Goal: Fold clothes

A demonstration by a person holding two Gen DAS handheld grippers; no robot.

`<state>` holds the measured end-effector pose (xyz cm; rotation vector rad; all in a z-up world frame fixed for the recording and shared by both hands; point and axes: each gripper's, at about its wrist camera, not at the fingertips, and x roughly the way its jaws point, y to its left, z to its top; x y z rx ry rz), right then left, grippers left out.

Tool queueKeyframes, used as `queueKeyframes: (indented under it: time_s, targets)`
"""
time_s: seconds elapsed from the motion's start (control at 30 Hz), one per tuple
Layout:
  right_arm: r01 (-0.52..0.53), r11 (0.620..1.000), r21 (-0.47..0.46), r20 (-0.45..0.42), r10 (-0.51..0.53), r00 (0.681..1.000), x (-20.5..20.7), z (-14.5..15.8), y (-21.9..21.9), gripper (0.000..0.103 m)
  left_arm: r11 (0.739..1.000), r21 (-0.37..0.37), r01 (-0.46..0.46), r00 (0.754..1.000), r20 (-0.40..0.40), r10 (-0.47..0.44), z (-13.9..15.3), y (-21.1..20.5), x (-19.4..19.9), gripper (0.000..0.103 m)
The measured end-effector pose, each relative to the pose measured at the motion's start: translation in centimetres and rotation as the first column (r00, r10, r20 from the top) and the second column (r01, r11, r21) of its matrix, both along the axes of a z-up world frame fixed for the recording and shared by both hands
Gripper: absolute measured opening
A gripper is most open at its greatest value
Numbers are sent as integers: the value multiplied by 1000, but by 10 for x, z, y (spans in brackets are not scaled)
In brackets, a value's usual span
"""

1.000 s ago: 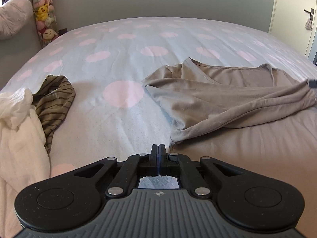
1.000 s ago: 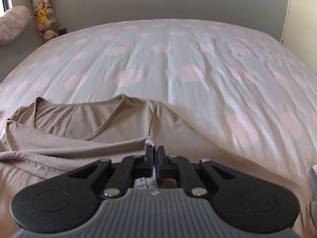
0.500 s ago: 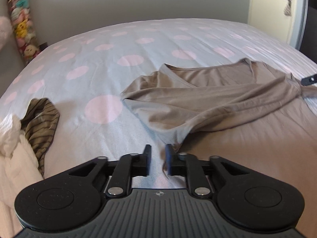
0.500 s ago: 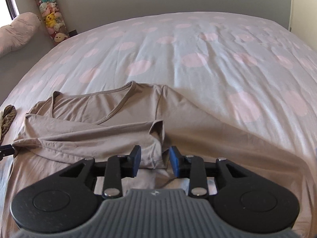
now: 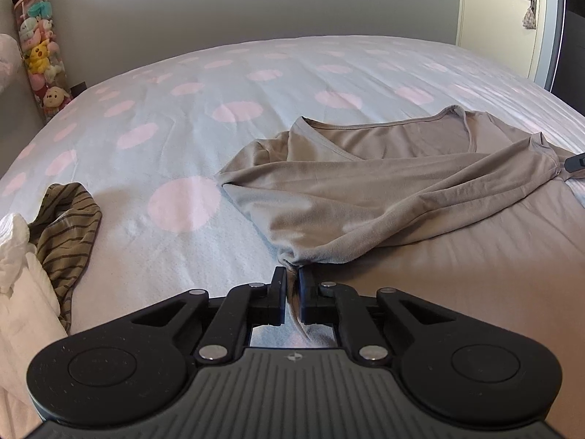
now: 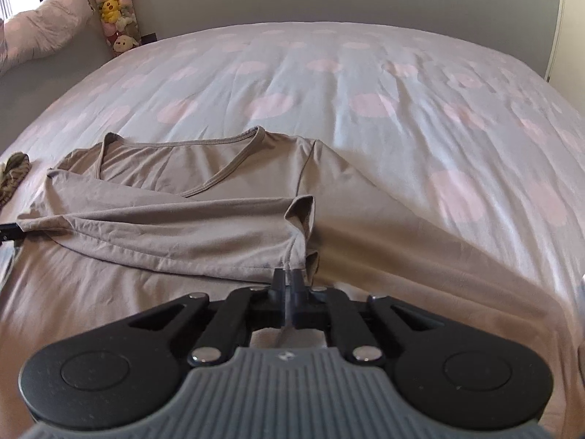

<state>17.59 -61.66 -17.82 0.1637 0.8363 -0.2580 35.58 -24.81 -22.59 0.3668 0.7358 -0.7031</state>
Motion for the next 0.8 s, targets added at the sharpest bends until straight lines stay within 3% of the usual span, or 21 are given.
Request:
queueKeyframes:
  time_s: [0.07, 0.17, 0.2, 0.3, 0.53, 0.8]
  targets:
    - [-5, 1000, -8, -1, 5, 1000, 4, -2, 0, 22, 1000, 0, -3, 1000, 2, 3, 0, 0, 0, 5]
    - [-11, 1000, -18, -10, 11, 1000, 10, -5, -1, 22, 1000, 0, -3, 1000, 2, 3, 1, 1, 1, 5]
    - [-12, 1000, -19, -13, 12, 1000, 12, -7, -2, 21, 1000, 0, -4, 1000, 1, 4, 0, 1, 2, 5]
    - [-18, 1000, -17, -7, 18, 1000, 11, -7, 0, 2, 1000, 0, -7, 1000, -6, 7, -1, 1, 4, 5]
    - [-35, 999, -37, 9, 35, 999, -14, 3, 6, 1, 1000, 2, -20, 1000, -14, 20, 1, 5, 5, 3]
    - [3, 999, 35, -74, 0, 997, -40, -24, 5, 0, 999, 42, -24, 999, -27, 25, -1, 6, 5, 3]
